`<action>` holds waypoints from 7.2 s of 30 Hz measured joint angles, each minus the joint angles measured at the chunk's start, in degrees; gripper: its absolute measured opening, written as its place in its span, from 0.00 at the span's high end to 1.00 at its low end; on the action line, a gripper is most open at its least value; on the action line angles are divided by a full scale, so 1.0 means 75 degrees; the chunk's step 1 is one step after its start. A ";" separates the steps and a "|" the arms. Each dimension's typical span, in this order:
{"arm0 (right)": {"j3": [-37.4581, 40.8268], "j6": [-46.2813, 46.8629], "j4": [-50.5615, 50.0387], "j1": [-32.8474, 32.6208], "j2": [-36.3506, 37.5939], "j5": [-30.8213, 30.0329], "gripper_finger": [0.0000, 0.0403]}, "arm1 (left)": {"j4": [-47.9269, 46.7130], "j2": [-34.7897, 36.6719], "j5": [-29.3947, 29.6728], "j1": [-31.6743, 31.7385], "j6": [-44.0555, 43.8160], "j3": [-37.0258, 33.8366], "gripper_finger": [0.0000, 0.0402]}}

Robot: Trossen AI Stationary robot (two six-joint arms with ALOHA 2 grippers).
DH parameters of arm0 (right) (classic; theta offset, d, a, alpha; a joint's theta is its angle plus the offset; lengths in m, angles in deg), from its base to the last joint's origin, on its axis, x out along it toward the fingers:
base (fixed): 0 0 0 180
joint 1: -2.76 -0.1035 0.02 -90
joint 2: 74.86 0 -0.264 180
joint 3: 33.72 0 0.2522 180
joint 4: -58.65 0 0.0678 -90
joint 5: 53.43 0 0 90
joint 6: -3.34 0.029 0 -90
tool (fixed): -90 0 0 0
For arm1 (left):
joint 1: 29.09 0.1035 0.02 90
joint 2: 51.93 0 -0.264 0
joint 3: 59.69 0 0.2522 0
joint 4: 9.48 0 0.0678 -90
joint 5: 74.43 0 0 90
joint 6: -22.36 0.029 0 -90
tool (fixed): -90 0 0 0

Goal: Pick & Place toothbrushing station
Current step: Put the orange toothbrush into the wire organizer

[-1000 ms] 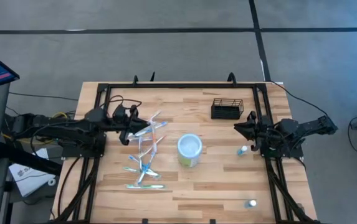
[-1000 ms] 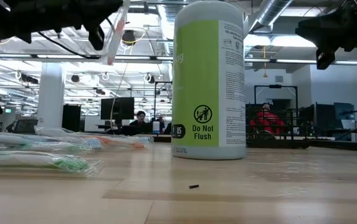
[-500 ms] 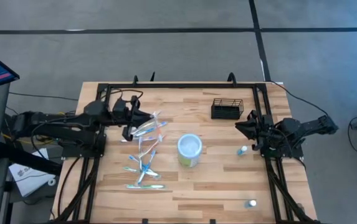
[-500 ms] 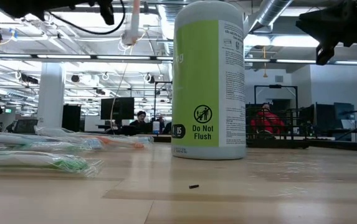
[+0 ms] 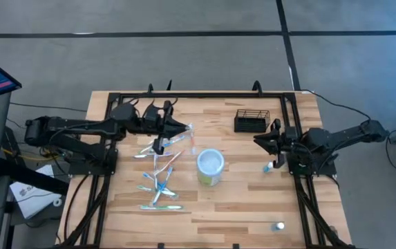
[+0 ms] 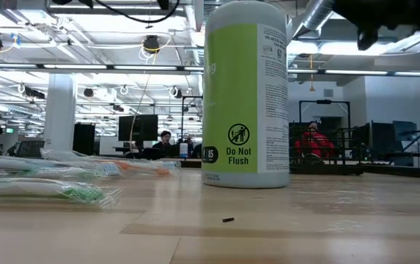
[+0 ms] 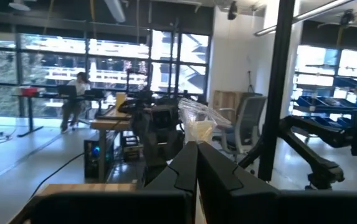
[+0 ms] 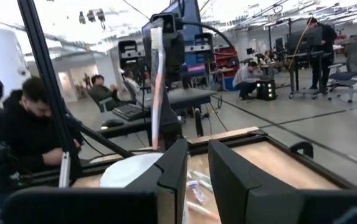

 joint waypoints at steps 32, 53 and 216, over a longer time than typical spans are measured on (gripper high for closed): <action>-0.3750 -0.0648 -0.0047 0.1551 -0.4676 0.1858 0.69 | -0.0424 -0.1315 -0.0573 -0.0006 0.0403 0.1716 1.00; -0.5101 -0.0850 -0.0019 0.1603 -0.6158 0.2460 0.45 | -0.0532 -0.1315 -0.0559 -0.0006 0.0627 0.1716 1.00; 0.1215 -0.1337 -0.0436 0.4648 0.0803 -0.3218 0.99 | -0.1672 -0.0274 0.0126 0.0038 0.0595 0.0221 0.97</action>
